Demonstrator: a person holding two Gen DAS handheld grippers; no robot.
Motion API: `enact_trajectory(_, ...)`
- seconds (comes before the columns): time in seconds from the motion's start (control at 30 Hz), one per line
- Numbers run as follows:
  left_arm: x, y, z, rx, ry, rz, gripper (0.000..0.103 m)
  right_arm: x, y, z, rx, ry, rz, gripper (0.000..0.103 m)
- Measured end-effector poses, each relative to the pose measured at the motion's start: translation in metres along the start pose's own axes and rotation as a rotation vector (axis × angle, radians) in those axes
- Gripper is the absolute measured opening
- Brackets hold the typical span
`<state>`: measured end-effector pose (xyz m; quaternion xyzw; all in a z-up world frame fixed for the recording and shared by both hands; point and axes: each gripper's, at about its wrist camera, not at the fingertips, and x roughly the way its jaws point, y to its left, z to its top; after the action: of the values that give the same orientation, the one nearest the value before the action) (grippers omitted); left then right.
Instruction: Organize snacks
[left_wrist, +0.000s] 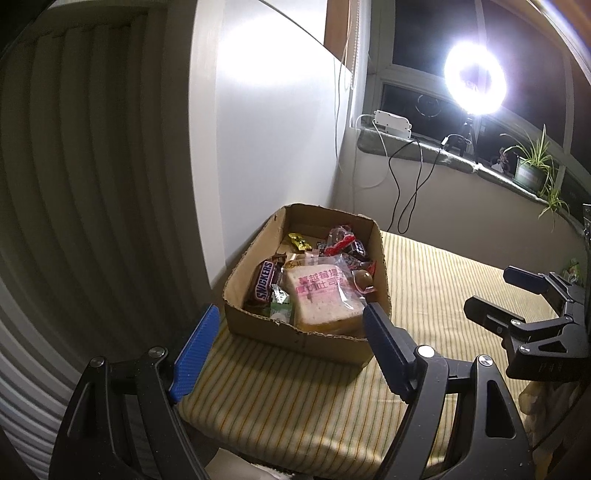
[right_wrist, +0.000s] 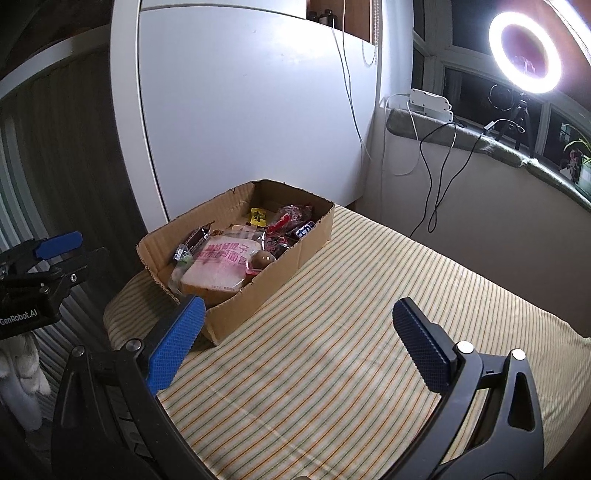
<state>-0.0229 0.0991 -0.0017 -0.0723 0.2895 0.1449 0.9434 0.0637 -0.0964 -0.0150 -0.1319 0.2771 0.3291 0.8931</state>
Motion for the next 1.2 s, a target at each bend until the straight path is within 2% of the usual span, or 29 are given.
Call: enact_trajectory(1.2, 0.0009, -0.0071, -0.0018, 0.012, 0.000, -0.006, 0.080, 0.0046, -0.0054, -0.0083, 0.009, 0.017, -0.014, 0.103)
